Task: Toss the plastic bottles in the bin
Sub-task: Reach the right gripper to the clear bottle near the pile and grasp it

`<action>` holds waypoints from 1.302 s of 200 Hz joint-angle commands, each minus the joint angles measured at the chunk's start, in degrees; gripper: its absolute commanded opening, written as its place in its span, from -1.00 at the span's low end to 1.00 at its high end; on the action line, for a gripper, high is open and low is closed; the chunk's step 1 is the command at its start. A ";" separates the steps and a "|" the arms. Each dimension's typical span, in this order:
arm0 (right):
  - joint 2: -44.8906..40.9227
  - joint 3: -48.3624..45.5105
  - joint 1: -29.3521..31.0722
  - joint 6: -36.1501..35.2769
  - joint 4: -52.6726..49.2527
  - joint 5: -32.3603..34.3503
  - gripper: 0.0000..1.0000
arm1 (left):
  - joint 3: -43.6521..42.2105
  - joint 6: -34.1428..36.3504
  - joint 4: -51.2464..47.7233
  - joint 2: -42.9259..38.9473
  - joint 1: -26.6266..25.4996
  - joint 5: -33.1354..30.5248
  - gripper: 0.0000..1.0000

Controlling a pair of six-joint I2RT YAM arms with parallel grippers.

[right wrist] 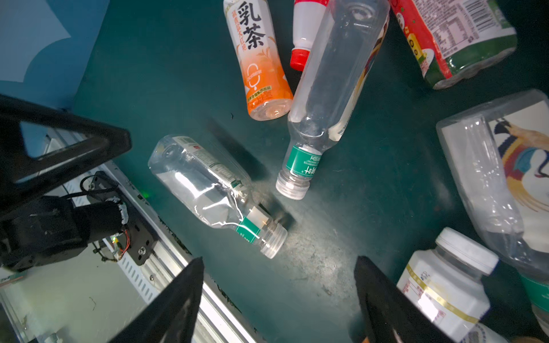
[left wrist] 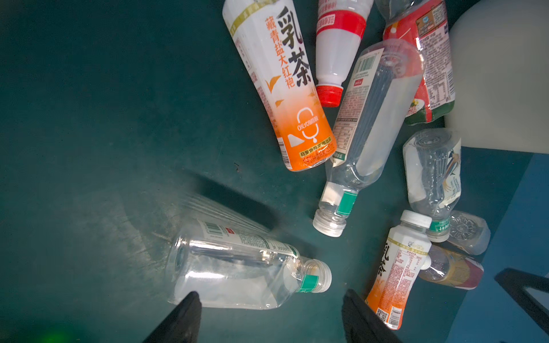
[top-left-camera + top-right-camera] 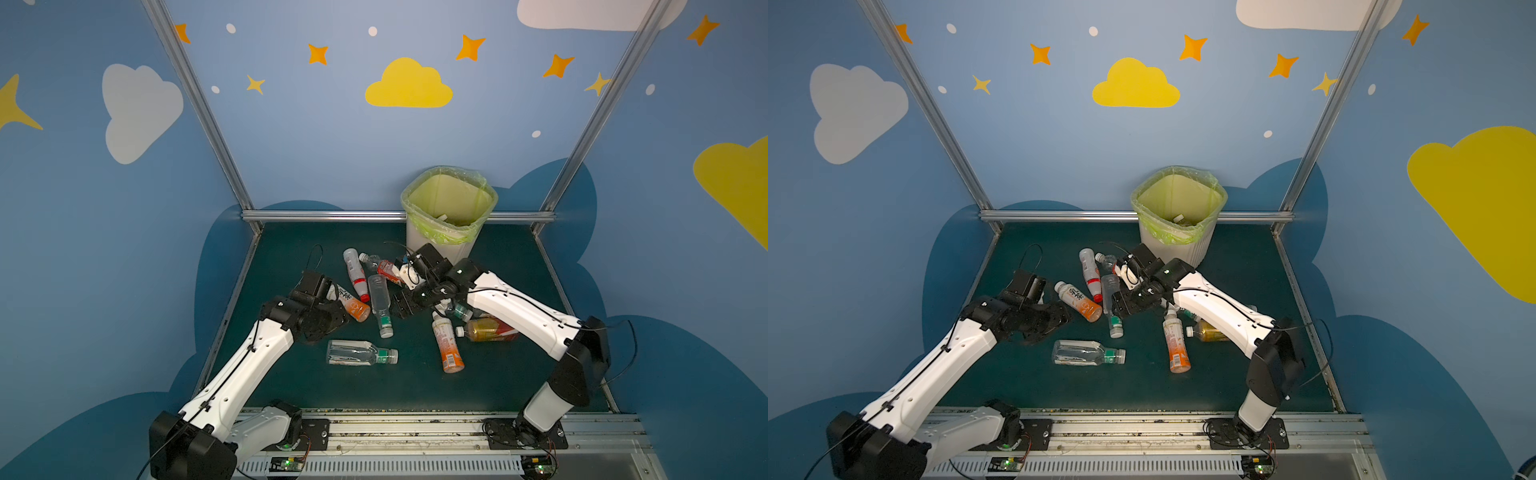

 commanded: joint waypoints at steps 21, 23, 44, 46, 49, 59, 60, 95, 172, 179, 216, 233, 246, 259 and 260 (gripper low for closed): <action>6.05 5.85 1.78 1.52 -1.63 5.84 0.60 | -1.62 1.97 -4.36 -2.63 0.04 -2.15 0.53; 6.49 6.12 1.87 1.50 -1.72 6.04 0.60 | -1.75 1.96 -4.38 -2.75 0.00 -2.19 0.53; 11.42 10.35 2.54 1.65 -3.35 7.63 0.60 | -2.69 2.37 -4.59 -3.84 0.00 -2.39 0.53; 11.96 10.89 2.58 1.71 -3.57 7.74 0.60 | -2.72 2.37 -4.64 -3.91 -0.01 -2.38 0.53; 12.67 11.58 2.72 1.69 -3.91 7.91 0.61 | -2.80 2.41 -4.51 -4.00 0.02 -2.38 0.53; 15.38 14.07 3.02 1.65 -5.02 8.64 0.62 | -2.98 2.62 -4.41 -4.18 0.08 -2.14 0.53; 15.62 14.28 3.10 1.64 -5.11 8.70 0.62 | -3.01 2.67 -4.40 -4.19 0.08 -2.13 0.53; 23.95 22.49 4.17 1.41 -8.21 11.57 0.67 | -2.79 3.98 -4.30 -4.12 0.05 -1.68 0.54; 30.50 29.00 5.50 2.26 -8.54 23.80 0.67 | -2.97 6.37 -4.22 -4.22 0.19 -1.24 0.56; 31.59 30.55 5.50 2.03 -9.48 23.97 0.67 | -2.92 6.56 -4.21 -4.27 0.18 -1.19 0.55; 37.27 38.61 5.10 1.55 -13.11 23.49 0.67 | -2.18 7.40 -4.19 -3.48 0.25 -1.15 0.56; 39.26 41.51 4.86 2.04 -14.94 24.51 0.67 | -1.83 7.79 -4.36 -3.41 0.26 -1.07 0.56; 40.02 42.18 4.79 2.62 -15.55 25.65 0.67 | -1.73 8.08 -4.61 -3.31 0.43 -1.15 0.56; 40.27 42.03 4.62 3.12 -15.51 26.76 0.67 | -1.71 8.38 -4.79 -3.32 0.43 -1.13 0.56; 40.29 42.02 4.62 3.21 -15.50 26.86 0.67 | -1.72 8.37 -4.81 -3.28 0.43 -1.10 0.56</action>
